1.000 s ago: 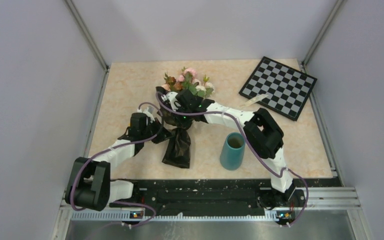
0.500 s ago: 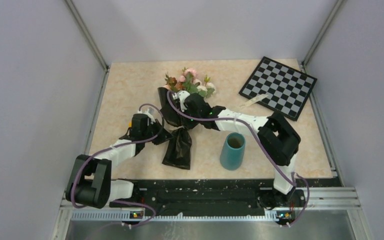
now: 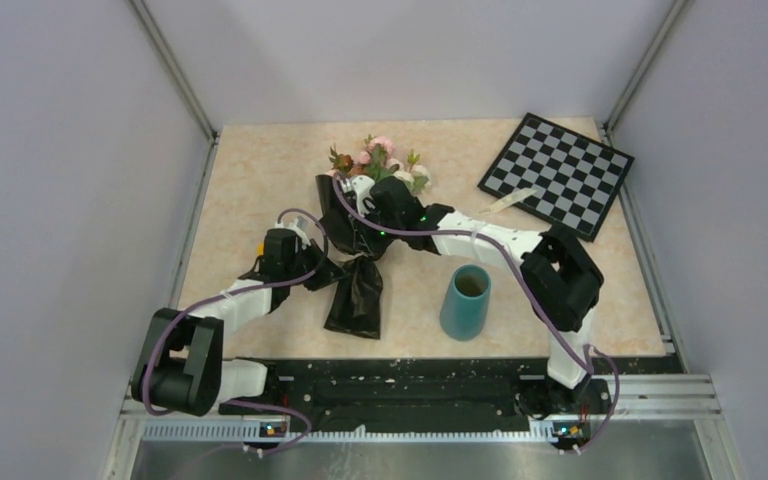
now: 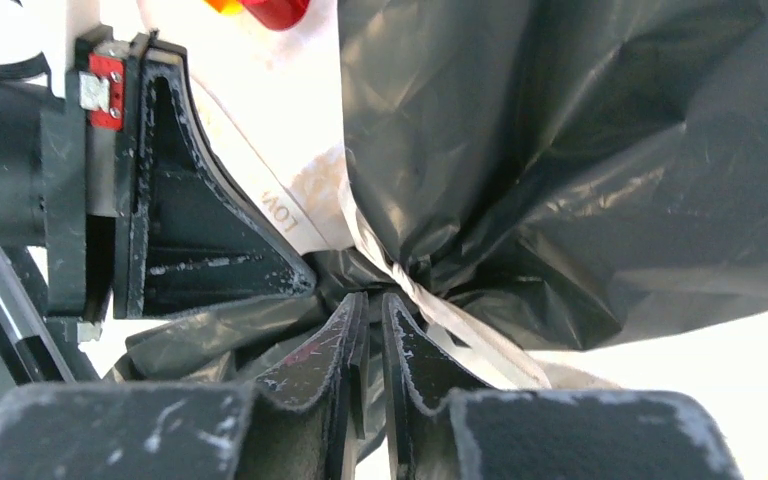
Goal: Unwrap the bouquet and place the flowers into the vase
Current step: Untie the ribbon from the wrapping paper.
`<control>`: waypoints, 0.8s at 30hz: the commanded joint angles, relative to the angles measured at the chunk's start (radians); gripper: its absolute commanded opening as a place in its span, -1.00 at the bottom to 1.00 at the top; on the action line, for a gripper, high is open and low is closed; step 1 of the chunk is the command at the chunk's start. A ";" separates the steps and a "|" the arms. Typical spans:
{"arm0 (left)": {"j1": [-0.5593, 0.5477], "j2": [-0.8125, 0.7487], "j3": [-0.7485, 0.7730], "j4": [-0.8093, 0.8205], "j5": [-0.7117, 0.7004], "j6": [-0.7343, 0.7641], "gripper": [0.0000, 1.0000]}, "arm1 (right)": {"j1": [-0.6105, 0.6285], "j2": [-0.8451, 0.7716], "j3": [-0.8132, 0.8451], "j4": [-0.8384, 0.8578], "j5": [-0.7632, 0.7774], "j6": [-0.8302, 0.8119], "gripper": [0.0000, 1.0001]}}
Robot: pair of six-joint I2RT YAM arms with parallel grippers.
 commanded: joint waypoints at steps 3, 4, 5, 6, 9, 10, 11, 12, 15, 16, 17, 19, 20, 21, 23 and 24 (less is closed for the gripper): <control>0.004 0.006 -0.012 0.026 -0.002 0.001 -1.00 | 0.004 0.059 0.093 -0.053 -0.028 -0.041 -0.63; 0.004 0.006 -0.012 0.026 -0.002 0.000 -1.00 | 0.005 0.069 0.101 -0.058 -0.024 -0.044 -0.63; 0.004 0.005 -0.011 0.026 -0.001 0.000 -1.00 | 0.006 0.079 0.110 -0.062 -0.019 -0.047 -0.62; 0.004 0.005 -0.011 0.026 -0.001 0.000 -1.00 | 0.008 0.087 0.116 -0.066 -0.015 -0.050 -0.61; 0.004 0.006 -0.008 0.023 0.001 0.000 -1.00 | 0.010 0.105 0.133 -0.077 -0.007 -0.060 -0.60; 0.004 0.004 -0.006 0.023 0.001 0.000 -1.00 | 0.010 0.111 0.135 -0.078 -0.004 -0.064 -0.58; 0.003 0.004 -0.005 0.022 0.001 0.000 -1.00 | 0.012 0.115 0.137 -0.080 -0.002 -0.066 -0.56; 0.003 0.005 -0.004 0.021 0.001 0.000 -1.00 | 0.013 0.123 0.139 -0.084 0.002 -0.070 -0.56; 0.004 0.005 -0.001 0.021 0.002 0.000 -1.00 | 0.019 0.137 0.144 -0.092 0.020 -0.082 -0.52; 0.004 0.007 0.000 0.021 0.002 0.000 -1.00 | 0.021 0.140 0.144 -0.092 0.028 -0.086 -0.51; 0.004 0.007 0.001 0.021 0.003 0.000 -1.00 | 0.023 0.145 0.141 -0.090 0.036 -0.091 -0.49; 0.004 0.009 0.002 0.020 0.004 -0.001 -1.00 | 0.027 0.152 0.136 -0.087 0.052 -0.105 -0.45; 0.004 0.007 0.002 0.020 0.004 -0.001 -1.00 | 0.031 0.157 0.137 -0.089 0.068 -0.114 -0.44; 0.004 0.007 0.003 0.020 0.004 -0.002 -1.00 | 0.037 0.160 0.135 -0.092 0.099 -0.118 -0.44; 0.004 0.006 0.004 0.018 0.003 -0.002 -1.00 | 0.048 0.161 0.123 -0.085 0.135 -0.151 -0.41; 0.004 0.005 0.005 0.017 0.002 -0.002 -1.00 | 0.051 0.162 0.115 -0.077 0.146 -0.158 -0.37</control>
